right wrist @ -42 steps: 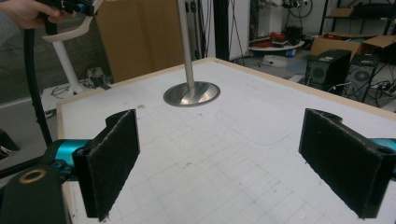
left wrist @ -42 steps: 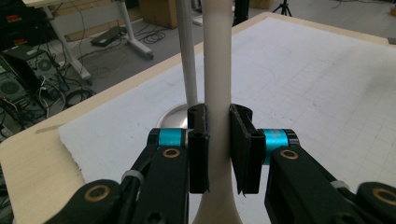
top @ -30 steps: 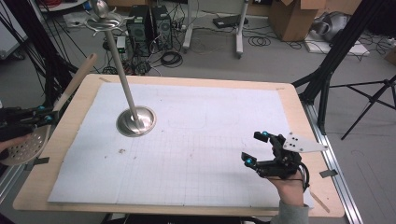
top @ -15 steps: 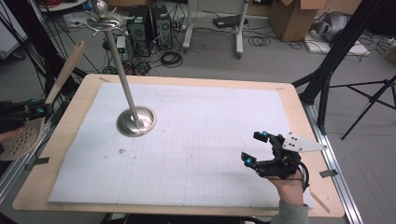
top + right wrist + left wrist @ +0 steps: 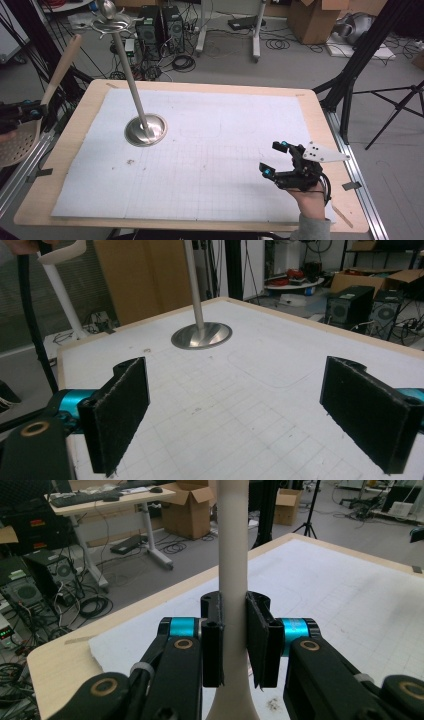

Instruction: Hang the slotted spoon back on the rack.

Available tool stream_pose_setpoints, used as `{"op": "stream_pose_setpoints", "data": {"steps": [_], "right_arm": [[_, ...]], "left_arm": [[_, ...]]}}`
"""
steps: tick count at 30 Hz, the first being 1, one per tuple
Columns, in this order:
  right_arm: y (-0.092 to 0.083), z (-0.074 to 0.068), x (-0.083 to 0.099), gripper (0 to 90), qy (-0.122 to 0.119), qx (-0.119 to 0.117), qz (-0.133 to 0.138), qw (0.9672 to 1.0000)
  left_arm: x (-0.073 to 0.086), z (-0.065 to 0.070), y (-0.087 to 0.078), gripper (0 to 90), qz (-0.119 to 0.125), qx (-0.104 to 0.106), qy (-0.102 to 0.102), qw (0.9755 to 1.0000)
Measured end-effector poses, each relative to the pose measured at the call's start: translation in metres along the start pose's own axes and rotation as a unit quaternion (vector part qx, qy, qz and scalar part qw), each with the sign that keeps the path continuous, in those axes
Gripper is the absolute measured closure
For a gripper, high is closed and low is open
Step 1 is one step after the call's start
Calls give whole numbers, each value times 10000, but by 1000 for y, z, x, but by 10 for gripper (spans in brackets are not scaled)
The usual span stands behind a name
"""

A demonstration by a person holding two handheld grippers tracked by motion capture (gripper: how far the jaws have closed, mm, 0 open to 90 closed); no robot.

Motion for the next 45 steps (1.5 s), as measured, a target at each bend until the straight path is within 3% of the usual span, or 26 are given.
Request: {"op": "stream_pose_setpoints", "data": {"steps": [6, 16, 45], "right_arm": [[0, 3, 2, 116, 12, 36, -14, 10000], [-2, 3, 1, 116, 36, 40, -1, 10000], [-6, 7, 3, 116, 25, 136, -26, 9999]], "left_arm": [[-5, -5, -2, 777, 50, -60, -21, 10000], [-13, -9, 0, 777, 190, 43, -120, 9997], [-9, -17, 19, 777, 179, 171, -240, 9994]]}}
Point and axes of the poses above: each handheld gripper's, and its own axes: y roughly forward along the jaws, x roughly out of its underside, z roughly to its right, the point moved 6 cm from there along y, roughly forward along the jaws, and after that the axes turned 11 degrees about x, right-handed, at the moved point
